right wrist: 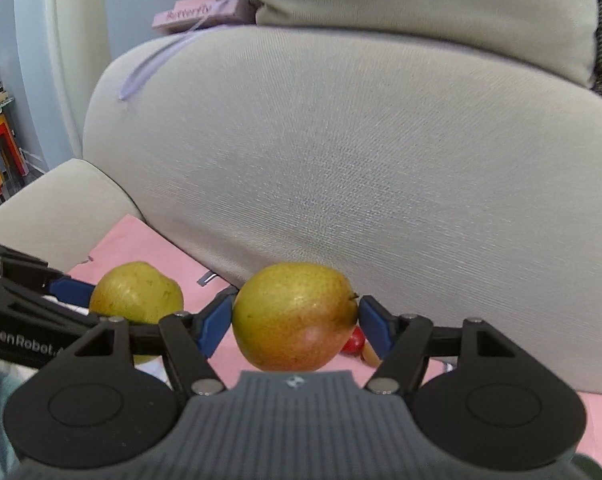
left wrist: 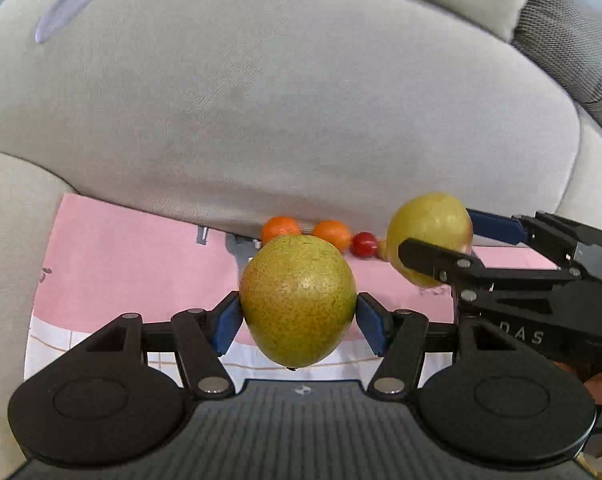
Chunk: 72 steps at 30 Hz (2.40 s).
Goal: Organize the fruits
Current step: 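Lift the green pear with the left tool while the right tool lifts the mango, then carry the pear and mango into the green colander and open both tools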
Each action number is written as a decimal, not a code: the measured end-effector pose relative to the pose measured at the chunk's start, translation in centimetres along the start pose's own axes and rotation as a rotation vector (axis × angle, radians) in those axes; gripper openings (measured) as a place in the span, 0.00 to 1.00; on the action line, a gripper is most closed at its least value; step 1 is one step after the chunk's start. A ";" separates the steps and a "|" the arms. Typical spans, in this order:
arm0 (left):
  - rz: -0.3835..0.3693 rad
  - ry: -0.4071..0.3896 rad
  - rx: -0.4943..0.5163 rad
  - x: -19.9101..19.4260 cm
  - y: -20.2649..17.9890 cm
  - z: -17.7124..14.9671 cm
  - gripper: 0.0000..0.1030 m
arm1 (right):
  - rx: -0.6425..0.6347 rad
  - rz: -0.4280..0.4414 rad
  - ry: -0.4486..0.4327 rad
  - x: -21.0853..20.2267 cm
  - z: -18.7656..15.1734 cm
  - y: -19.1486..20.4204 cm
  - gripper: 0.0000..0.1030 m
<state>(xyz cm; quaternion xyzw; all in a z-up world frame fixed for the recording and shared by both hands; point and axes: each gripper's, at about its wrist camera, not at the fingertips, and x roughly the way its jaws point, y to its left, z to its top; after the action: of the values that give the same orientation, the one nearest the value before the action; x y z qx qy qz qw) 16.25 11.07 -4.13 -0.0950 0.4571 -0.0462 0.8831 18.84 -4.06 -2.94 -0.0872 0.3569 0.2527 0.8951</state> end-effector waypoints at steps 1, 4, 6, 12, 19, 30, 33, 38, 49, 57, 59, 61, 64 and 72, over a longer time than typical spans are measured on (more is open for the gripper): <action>0.000 -0.005 0.010 -0.4 -0.5 -0.1 0.68 | 0.010 -0.003 -0.007 -1.2 -0.2 -0.3 0.65; -0.011 -0.019 0.031 -1.5 -2.1 -0.4 0.68 | 0.030 -0.010 -0.021 -3.2 -0.8 -0.8 0.65; -0.019 -0.027 0.049 -2.1 -3.1 -0.6 0.68 | 0.033 -0.025 -0.032 -4.7 -1.2 -1.3 0.65; -0.050 -0.050 0.114 -4.1 -6.7 -0.9 0.68 | 0.055 -0.076 -0.060 -9.5 -3.3 -3.5 0.65; -0.114 -0.048 0.183 -4.4 -11.4 -1.2 0.68 | 0.098 -0.134 -0.066 -14.8 -6.3 -7.5 0.65; -0.237 0.027 0.317 -1.7 -19.0 -1.3 0.68 | 0.133 -0.199 0.002 -17.7 -11.2 -13.0 0.65; -0.249 0.062 0.349 -0.2 -20.6 -1.5 0.68 | 0.100 -0.207 0.032 -17.4 -12.4 -13.6 0.65; -0.266 0.119 0.385 2.3 -22.7 -1.7 0.68 | 0.056 -0.209 0.072 -15.7 -12.8 -14.3 0.65; -0.242 0.221 0.415 7.4 -24.7 -1.5 0.68 | -0.071 -0.212 0.136 -11.5 -13.6 -14.7 0.65; -0.211 0.253 0.460 9.5 -25.5 -1.6 0.68 | -0.166 -0.232 0.171 -9.4 -14.3 -14.1 0.65; -0.201 0.256 0.470 9.9 -25.6 -1.6 0.68 | -0.180 -0.234 0.172 -9.2 -14.4 -14.0 0.65; -0.193 0.260 0.476 10.2 -25.6 -1.6 0.68 | -0.192 -0.238 0.175 -9.1 -14.6 -13.8 0.65; -0.180 0.272 0.493 10.6 -25.7 -1.8 0.68 | -0.198 -0.239 0.182 -9.0 -14.6 -14.0 0.65; -0.177 0.320 0.493 11.7 -25.7 -2.5 0.68 | -0.183 -0.219 0.226 -8.0 -15.1 -14.6 0.65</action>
<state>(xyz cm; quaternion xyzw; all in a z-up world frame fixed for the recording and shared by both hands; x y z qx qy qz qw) 21.16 -16.35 -9.48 0.0914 0.5554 -0.2469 0.7888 12.42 -24.80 -8.85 -0.2344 0.4193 0.1735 0.8597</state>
